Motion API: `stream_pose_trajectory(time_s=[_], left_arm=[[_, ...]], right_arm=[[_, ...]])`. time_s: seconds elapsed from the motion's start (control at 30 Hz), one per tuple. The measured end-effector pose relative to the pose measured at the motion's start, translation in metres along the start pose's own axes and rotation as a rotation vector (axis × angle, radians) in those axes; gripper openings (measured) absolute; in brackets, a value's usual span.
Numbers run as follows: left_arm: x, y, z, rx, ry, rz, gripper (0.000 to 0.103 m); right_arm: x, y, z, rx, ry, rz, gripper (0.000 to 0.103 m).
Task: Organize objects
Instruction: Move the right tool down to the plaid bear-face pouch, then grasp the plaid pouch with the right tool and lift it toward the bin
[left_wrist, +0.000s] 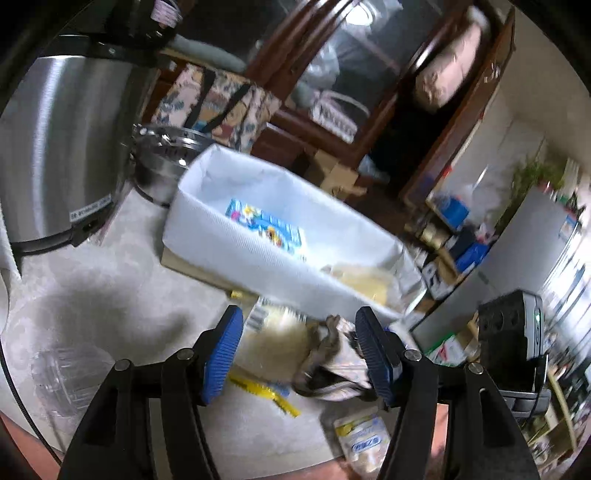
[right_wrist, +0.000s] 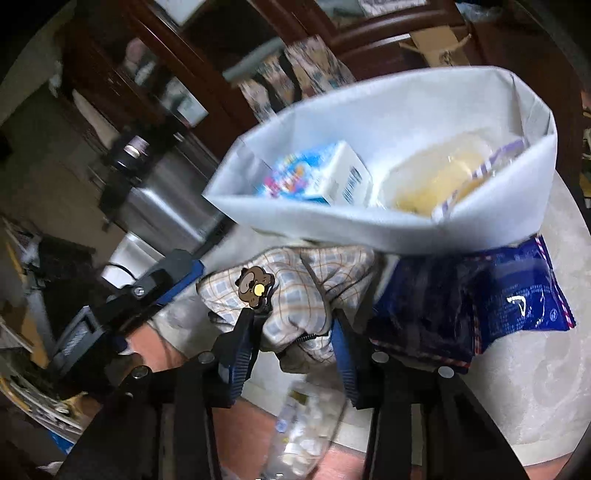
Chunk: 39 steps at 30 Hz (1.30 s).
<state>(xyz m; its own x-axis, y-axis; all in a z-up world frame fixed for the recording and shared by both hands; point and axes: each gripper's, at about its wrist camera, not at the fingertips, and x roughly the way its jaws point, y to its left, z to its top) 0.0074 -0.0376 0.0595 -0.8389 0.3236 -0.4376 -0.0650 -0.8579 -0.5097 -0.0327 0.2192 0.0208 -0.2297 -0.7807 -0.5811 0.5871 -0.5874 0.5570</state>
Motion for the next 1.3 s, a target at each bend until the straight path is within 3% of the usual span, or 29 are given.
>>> stream_pose_trajectory(time_s=[0.13, 0.43, 0.57, 0.67, 0.77, 0.93, 1.13, 1.3], left_arm=[[-0.005, 0.002, 0.003, -0.021, -0.035, -0.002, 0.065], [-0.001, -0.002, 0.000, 0.007, -0.014, 0.008, 0.065], [-0.002, -0.004, -0.001, 0.016, -0.020, 0.007, 0.065], [-0.002, -0.012, -0.002, 0.058, -0.026, 0.020, 0.065], [0.006, -0.022, -0.003, 0.102, 0.015, 0.004, 0.065], [0.029, -0.048, 0.000, 0.205, 0.087, 0.063, 0.065], [0.051, -0.073, 0.022, 0.276, 0.156, 0.066, 0.065], [0.068, -0.079, 0.043, 0.290, 0.168, 0.058, 0.065]], right_arm=[[-0.017, 0.008, 0.003, -0.021, -0.077, 0.076, 0.035], [-0.049, 0.003, 0.008, 0.017, -0.219, 0.165, 0.035], [-0.076, 0.000, 0.008, 0.044, -0.347, 0.214, 0.035], [-0.098, 0.007, 0.009, 0.025, -0.479, 0.191, 0.035], [-0.104, 0.014, 0.020, 0.021, -0.543, 0.087, 0.035], [-0.087, 0.017, 0.043, 0.032, -0.516, -0.122, 0.035], [-0.060, 0.005, 0.080, 0.098, -0.423, -0.147, 0.035], [-0.040, -0.008, 0.095, 0.033, -0.391, -0.198, 0.035]])
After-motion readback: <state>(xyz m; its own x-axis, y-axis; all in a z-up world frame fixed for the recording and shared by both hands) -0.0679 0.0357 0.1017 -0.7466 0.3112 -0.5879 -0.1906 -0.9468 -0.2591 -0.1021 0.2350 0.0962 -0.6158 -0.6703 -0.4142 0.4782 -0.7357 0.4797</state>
